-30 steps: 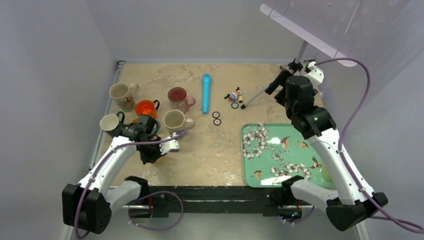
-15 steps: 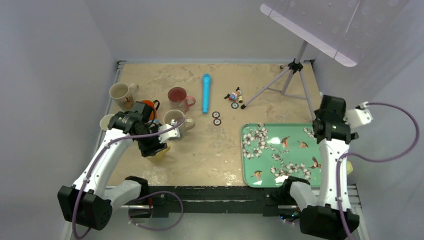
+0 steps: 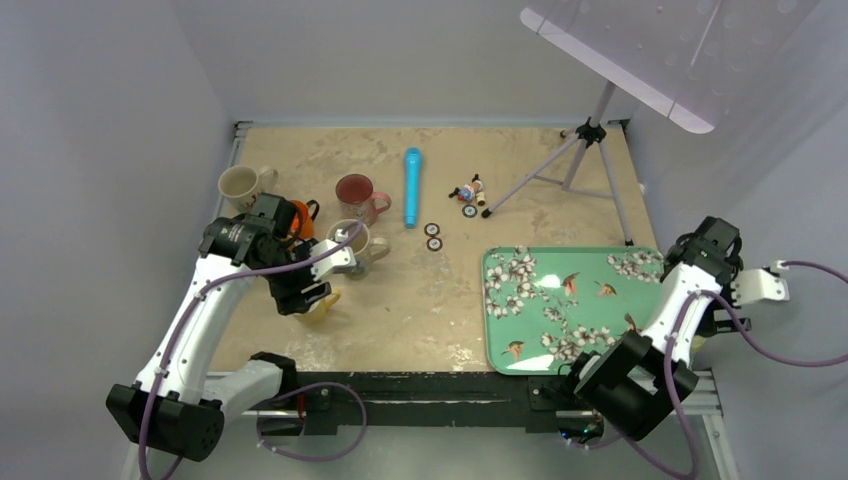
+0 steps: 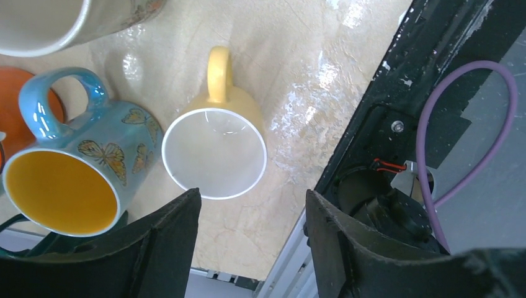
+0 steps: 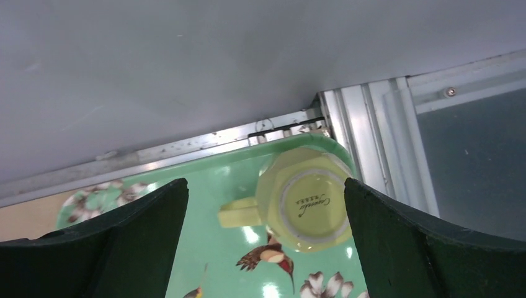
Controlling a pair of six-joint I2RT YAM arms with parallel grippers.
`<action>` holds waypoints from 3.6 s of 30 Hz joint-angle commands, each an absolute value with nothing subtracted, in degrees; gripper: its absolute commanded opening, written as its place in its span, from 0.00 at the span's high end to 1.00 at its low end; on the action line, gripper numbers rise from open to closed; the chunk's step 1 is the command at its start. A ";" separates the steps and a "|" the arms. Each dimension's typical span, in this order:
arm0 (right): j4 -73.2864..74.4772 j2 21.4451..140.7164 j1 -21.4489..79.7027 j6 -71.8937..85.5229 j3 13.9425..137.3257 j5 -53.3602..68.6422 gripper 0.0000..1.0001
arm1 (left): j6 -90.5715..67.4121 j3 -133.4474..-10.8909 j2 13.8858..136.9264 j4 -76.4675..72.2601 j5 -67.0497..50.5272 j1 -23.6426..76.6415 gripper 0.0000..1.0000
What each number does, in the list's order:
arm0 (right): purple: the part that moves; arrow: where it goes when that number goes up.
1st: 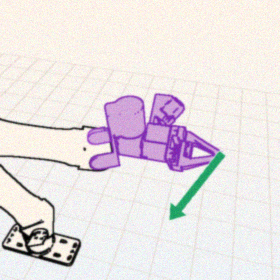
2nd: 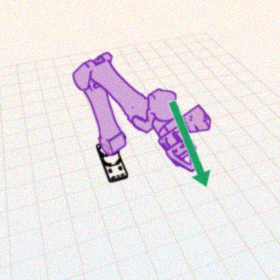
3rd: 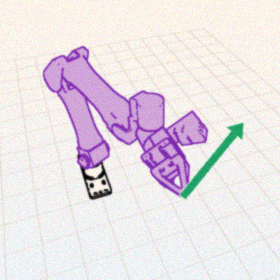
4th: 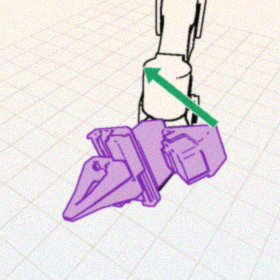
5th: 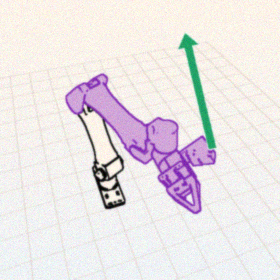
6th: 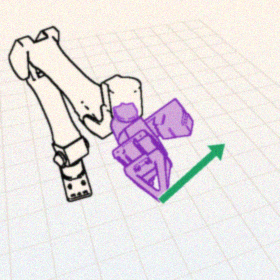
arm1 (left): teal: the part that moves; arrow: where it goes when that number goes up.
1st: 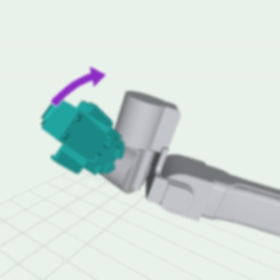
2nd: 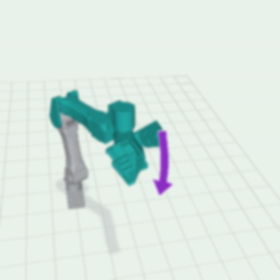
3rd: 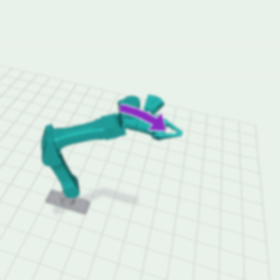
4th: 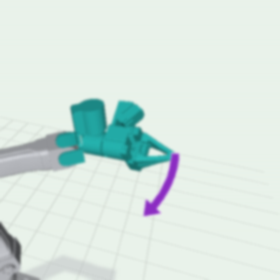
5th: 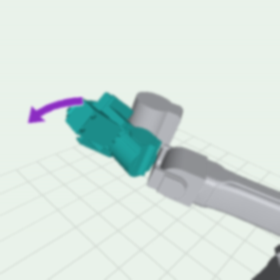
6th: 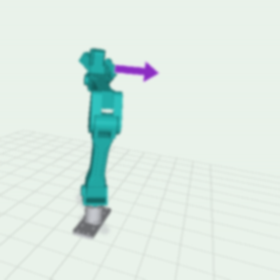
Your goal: Turn the mug right side up
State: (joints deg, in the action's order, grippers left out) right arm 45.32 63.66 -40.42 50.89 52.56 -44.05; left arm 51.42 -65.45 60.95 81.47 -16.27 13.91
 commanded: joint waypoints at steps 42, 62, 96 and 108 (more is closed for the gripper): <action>45.42 59.31 -21.11 33.29 59.33 -25.36 0.04 | 50.36 -69.79 62.93 81.49 -18.53 14.19 0.31; 29.85 86.90 -33.05 24.29 60.73 -16.41 0.34 | 49.77 -71.02 62.15 83.05 -17.20 14.50 0.31; 32.22 92.51 -28.46 18.55 56.72 -8.68 0.49 | 50.65 -72.95 62.97 83.80 -17.13 14.52 0.32; 32.95 91.04 -26.69 20.01 53.92 -7.27 0.61 | 51.63 -73.56 63.35 84.19 -16.48 14.59 0.32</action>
State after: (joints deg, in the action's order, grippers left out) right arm 32.10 90.74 -27.92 19.53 54.61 -9.02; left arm 50.41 -71.16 63.24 83.53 -16.45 14.09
